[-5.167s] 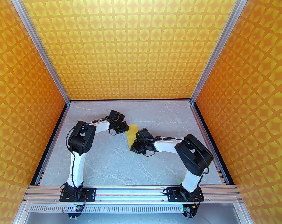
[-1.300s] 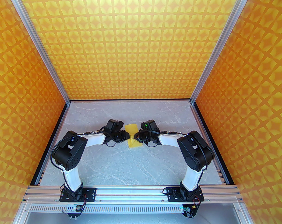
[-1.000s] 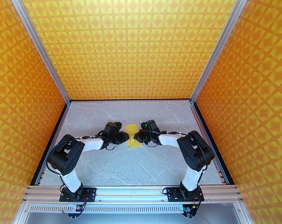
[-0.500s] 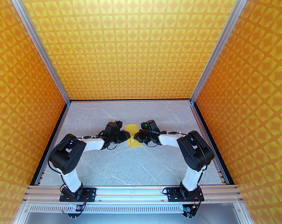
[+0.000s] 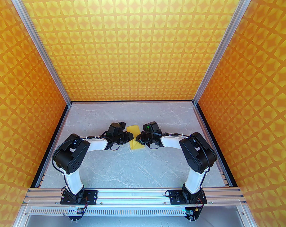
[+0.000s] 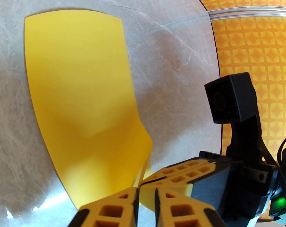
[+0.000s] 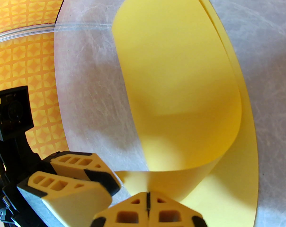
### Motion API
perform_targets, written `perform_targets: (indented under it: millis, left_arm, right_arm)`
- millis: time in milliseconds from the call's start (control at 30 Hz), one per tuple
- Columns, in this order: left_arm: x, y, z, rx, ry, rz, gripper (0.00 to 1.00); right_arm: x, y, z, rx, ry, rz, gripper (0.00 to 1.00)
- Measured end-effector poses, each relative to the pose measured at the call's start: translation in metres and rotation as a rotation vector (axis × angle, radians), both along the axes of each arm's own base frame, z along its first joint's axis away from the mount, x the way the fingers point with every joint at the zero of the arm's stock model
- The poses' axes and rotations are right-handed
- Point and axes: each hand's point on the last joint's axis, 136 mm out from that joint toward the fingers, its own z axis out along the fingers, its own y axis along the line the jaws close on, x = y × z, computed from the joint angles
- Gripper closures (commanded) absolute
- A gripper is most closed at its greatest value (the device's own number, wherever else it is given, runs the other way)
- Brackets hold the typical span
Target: Fold a paper plane with a square sheet of paper (fold left side to right side)
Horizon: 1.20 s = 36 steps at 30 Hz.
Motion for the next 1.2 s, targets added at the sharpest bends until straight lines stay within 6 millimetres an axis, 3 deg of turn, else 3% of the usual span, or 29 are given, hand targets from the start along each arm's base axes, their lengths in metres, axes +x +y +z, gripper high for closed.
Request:
perform_targets:
  millis: [933, 1200]
  left_arm:
    - [-0.001, 0.005, -0.002, 0.063, -0.007, -0.013, 0.78]
    - [-0.003, 0.002, -0.013, 0.071, 0.017, -0.027, 0.82]
  right_arm:
    - [0.000, 0.000, 0.000, -0.001, 0.001, 0.000, 1.00]
    - [0.000, 0.000, -0.001, -0.001, 0.002, 0.000, 1.00]
